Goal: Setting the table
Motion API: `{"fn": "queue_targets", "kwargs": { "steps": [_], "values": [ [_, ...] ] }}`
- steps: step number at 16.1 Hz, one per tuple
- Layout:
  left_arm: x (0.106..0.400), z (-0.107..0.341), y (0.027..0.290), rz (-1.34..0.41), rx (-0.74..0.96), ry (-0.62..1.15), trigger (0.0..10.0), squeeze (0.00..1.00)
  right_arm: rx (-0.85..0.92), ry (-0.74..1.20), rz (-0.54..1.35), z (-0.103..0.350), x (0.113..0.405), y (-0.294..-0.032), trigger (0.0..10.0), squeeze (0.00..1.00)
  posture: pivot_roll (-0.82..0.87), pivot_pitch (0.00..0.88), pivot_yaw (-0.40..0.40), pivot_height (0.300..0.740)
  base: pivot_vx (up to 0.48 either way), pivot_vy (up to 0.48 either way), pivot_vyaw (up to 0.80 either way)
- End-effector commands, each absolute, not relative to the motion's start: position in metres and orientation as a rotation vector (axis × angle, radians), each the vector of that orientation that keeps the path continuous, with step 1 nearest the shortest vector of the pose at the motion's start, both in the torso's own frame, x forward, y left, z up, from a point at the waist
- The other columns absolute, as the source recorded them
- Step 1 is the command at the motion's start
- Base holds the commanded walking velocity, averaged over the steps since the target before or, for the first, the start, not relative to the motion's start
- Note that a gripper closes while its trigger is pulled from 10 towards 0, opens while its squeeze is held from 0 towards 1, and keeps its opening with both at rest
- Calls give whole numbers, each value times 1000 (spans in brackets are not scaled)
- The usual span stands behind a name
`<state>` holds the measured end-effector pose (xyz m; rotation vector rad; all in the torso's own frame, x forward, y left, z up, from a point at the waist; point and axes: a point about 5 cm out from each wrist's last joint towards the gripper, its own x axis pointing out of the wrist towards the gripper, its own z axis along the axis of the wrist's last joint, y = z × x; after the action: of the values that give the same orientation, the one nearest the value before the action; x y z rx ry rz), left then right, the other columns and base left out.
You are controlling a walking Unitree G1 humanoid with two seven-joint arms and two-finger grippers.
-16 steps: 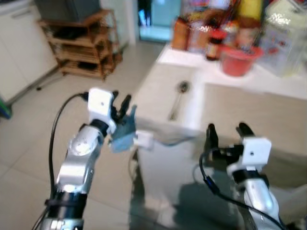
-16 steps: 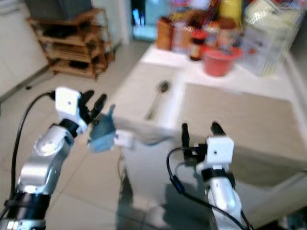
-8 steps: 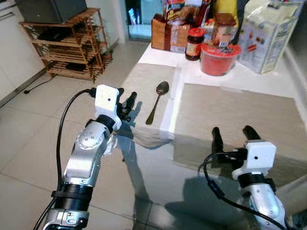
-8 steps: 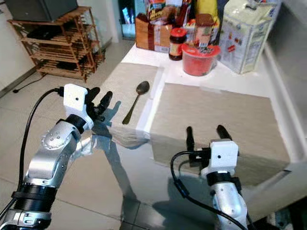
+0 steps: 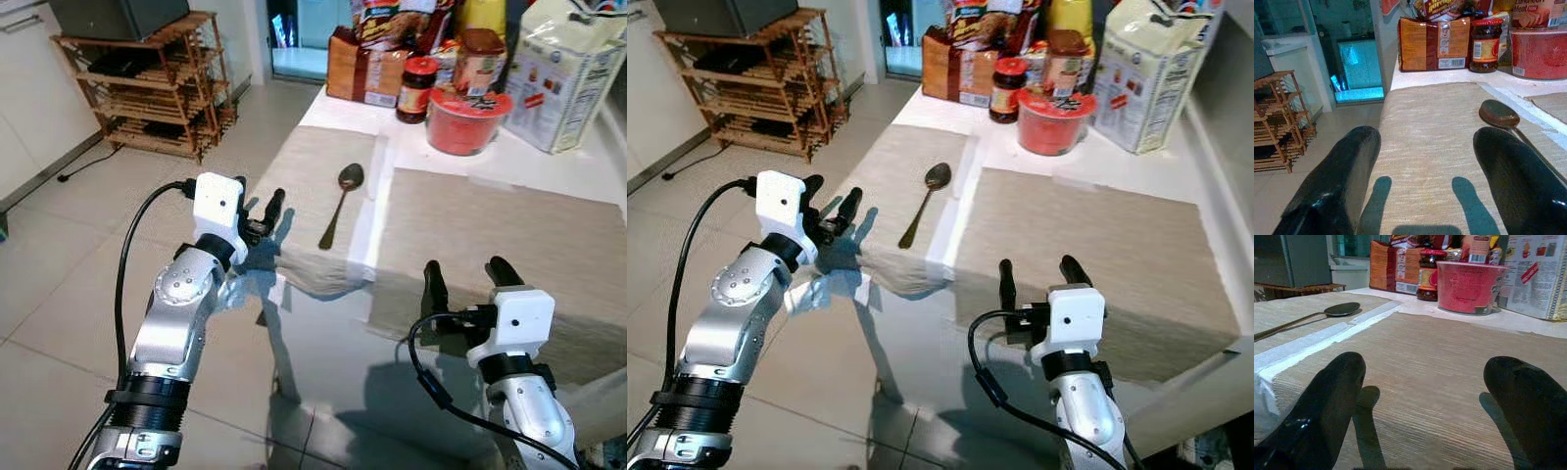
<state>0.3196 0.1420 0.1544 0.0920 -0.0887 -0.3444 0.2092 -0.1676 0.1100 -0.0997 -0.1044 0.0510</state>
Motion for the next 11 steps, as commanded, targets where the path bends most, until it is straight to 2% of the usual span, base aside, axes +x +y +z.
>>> {"fn": "queue_targets", "kwargs": {
  "steps": [1,2,3,4,8,10,11],
  "values": [
    [319,154,141,-352,105,-90,10000,1000,-110,-114,65,111,210,-166,10000,0,-137,0,44,736,0,0,0],
    [319,153,141,-357,95,-87,10000,820,-112,-110,64,110,210,-166,10000,0,-137,0,44,736,0,0,0],
    [319,153,140,-367,101,-82,10000,478,-113,-110,63,110,210,-166,10000,0,-137,0,44,736,0,0,0],
    [318,152,137,-396,114,-74,10000,0,-115,-111,64,110,209,-165,10000,0,-138,0,46,736,0,-469,0],
    [316,153,134,-414,94,-81,10000,0,-118,-108,70,111,209,-164,10000,0,-141,0,47,736,0,-461,0],
    [317,153,134,-415,87,-80,10000,0,-124,-108,70,111,209,-164,10000,0,-142,7,47,736,0,-448,-628],
    [317,154,134,-414,79,-85,10000,0,-128,-112,69,112,209,-164,10000,0,-142,7,47,736,0,-416,0]
  ]
}}
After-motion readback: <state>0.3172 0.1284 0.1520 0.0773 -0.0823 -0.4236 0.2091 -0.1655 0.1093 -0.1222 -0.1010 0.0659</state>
